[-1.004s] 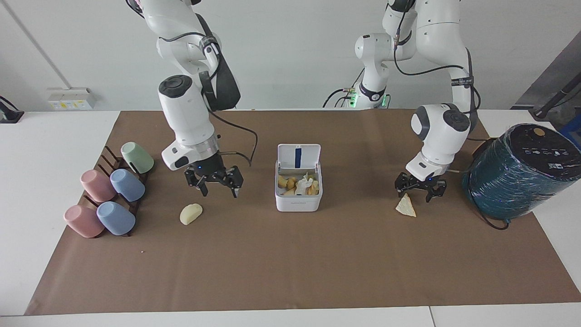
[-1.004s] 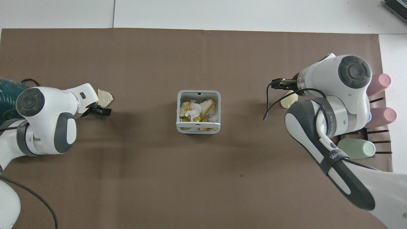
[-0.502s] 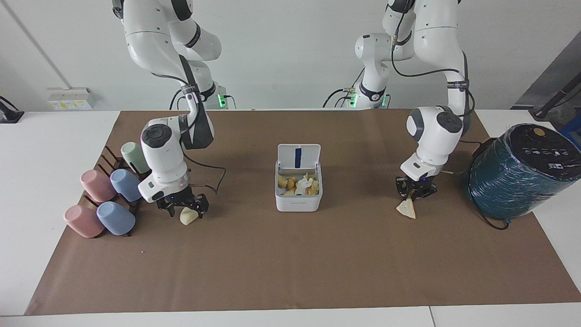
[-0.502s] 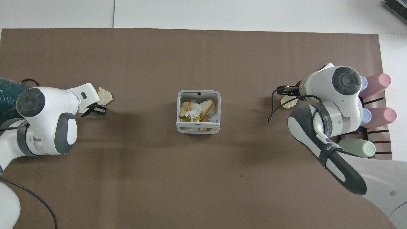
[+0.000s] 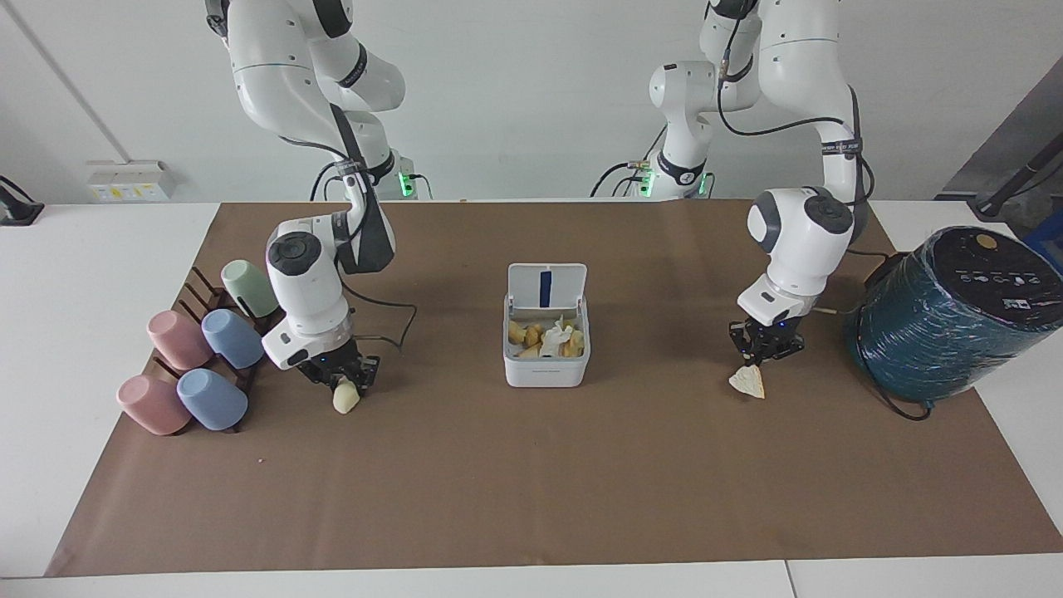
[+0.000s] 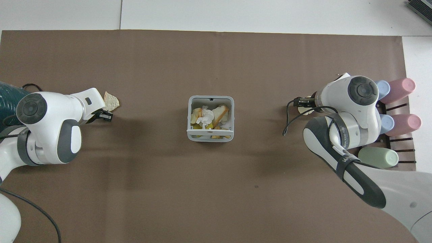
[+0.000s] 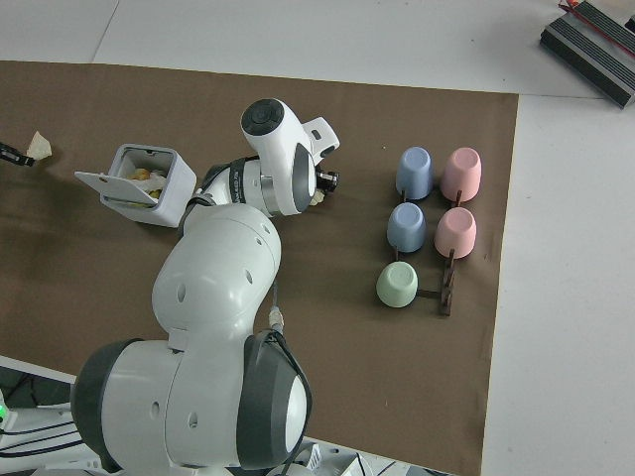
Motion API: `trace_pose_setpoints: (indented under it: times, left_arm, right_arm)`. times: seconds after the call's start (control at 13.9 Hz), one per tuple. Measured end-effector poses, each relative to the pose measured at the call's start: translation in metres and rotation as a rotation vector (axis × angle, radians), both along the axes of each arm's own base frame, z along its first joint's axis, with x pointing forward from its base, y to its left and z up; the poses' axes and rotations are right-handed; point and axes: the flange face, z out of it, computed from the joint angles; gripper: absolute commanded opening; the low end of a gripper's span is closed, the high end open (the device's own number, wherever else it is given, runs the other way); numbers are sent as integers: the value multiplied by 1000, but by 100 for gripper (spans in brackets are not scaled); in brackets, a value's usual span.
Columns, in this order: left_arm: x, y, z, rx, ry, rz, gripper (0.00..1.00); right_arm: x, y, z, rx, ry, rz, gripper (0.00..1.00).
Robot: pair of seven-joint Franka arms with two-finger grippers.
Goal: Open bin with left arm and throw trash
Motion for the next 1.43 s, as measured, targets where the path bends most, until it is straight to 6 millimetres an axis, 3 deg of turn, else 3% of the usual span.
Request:
trace_pose_setpoints:
  times: [0.5, 0.86, 1.08, 1.43]
  left_arm:
    - [0, -4, 61, -2, 16, -9, 0]
    - [4, -15, 96, -5, 38, -23, 0]
    - [6, -63, 124, -21, 22, -39, 0]
    - [-20, -173, 128, -54, 0, -93, 0]
  right_arm:
    - [4, 3, 19, -2, -22, 3, 0]
    - [14, 6, 69, -21, -5, -12, 0]
    - [19, 15, 105, 1, 1, -34, 0]
    - [27, 30, 158, 111, 10, -84, 0]
